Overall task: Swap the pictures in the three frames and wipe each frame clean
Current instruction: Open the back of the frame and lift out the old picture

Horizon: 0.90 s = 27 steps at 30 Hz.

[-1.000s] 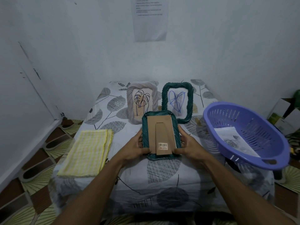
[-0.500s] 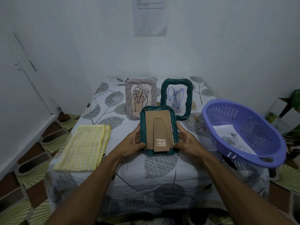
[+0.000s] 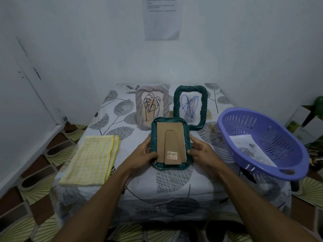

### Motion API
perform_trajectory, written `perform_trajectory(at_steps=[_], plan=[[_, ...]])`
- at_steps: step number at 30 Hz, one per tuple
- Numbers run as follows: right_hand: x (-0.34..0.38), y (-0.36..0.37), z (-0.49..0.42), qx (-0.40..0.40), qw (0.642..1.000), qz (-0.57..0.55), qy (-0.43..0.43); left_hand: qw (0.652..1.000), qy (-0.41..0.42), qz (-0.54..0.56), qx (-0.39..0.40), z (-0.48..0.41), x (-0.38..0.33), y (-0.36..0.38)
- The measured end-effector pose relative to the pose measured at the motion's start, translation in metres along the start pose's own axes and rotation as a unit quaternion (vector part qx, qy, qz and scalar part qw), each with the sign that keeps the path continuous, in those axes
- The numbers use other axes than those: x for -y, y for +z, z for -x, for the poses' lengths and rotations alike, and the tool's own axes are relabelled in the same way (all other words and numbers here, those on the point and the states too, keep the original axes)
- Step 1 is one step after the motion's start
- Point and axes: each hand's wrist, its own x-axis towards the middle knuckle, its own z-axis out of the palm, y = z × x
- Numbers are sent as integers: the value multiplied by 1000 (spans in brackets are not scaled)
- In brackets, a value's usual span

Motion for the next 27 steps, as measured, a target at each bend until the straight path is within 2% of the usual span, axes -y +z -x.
perform_trajectory(at_steps=[2, 3, 5, 7, 15, 18, 22, 27], plan=[[2, 3, -1, -28, 999, 34, -1, 999, -16, 41, -18, 3, -2, 4], [2, 4, -3, -41, 996, 73, -7, 999, -14, 16, -30, 3, -2, 5], [3, 4, -7, -76, 982, 171, -21, 984, 10, -162, -69, -2, 1, 2], [6, 3, -7, -105, 964, 242, -21, 947, 26, -297, -115, -7, 3, 1], [7, -4, -3, -141, 898, 416, 9, 918, 5, -375, -129, -12, 12, 2], [7, -8, -4, -151, 890, 429, 10, 898, 10, -407, -167, -14, 12, 12], [12, -4, -2, -140, 908, 394, -26, 890, 22, -409, -201, -17, 7, 28], [-2, 1, 3, -164, 916, 359, -70, 860, -73, -479, -161, -16, 2, 50]])
